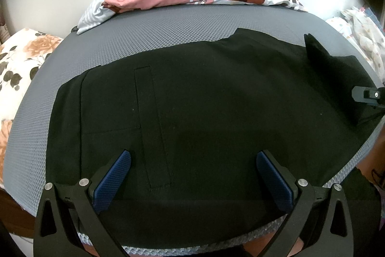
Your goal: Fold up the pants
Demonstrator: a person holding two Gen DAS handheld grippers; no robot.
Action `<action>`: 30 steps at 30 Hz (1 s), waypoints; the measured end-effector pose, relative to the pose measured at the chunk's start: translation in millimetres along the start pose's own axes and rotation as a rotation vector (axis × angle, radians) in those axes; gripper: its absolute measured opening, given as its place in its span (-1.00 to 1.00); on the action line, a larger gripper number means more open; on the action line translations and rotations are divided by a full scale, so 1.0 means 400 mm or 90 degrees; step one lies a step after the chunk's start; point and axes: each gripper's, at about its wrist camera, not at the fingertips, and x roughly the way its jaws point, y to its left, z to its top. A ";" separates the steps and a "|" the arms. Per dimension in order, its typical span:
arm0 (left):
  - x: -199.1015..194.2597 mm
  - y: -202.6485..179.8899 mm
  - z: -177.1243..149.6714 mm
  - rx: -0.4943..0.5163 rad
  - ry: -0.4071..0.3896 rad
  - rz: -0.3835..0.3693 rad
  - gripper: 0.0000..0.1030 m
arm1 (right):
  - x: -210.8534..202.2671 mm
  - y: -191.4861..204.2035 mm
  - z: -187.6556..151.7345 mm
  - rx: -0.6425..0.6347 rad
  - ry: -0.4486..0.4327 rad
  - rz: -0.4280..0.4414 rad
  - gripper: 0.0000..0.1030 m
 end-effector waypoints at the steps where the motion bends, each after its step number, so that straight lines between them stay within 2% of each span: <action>1: 0.000 0.000 0.000 0.000 0.000 0.000 1.00 | 0.002 0.004 -0.002 -0.005 0.001 -0.002 -0.77; 8: 0.000 0.000 -0.001 -0.001 0.000 0.000 1.00 | 0.037 0.032 -0.005 -0.041 0.021 -0.024 -0.74; 10: -0.001 -0.001 -0.001 0.000 0.000 0.000 1.00 | 0.048 0.043 -0.006 -0.058 0.023 -0.034 -0.70; 12: -0.001 -0.001 -0.002 -0.001 0.000 0.000 1.00 | 0.061 0.053 -0.009 -0.073 0.033 -0.033 -0.53; 14: -0.001 -0.001 -0.002 -0.001 0.000 0.000 1.00 | 0.073 0.054 -0.012 -0.070 0.047 -0.007 -0.31; 16: -0.002 0.000 -0.002 0.000 0.000 0.001 1.00 | 0.071 0.046 -0.010 -0.048 0.055 0.049 -0.15; 19: -0.002 -0.001 -0.003 -0.001 0.000 0.000 1.00 | 0.037 0.007 -0.001 0.021 0.061 0.177 -0.14; 22: -0.003 0.003 -0.002 -0.002 -0.002 0.002 1.00 | -0.043 -0.035 0.015 0.053 -0.004 0.213 -0.14; 25: -0.001 0.009 0.000 -0.003 -0.003 0.003 1.00 | -0.097 -0.072 0.046 0.048 -0.049 0.142 -0.19; 26: -0.001 0.011 0.002 -0.002 -0.004 0.005 1.00 | -0.100 -0.074 0.053 0.038 -0.054 0.111 -0.38; 27: -0.004 0.014 0.005 -0.003 -0.006 0.007 1.00 | -0.089 -0.072 0.061 0.028 -0.044 0.078 -0.59; 30: -0.023 0.026 0.010 -0.013 -0.021 0.016 1.00 | -0.035 -0.050 0.063 -0.003 -0.007 0.025 -0.70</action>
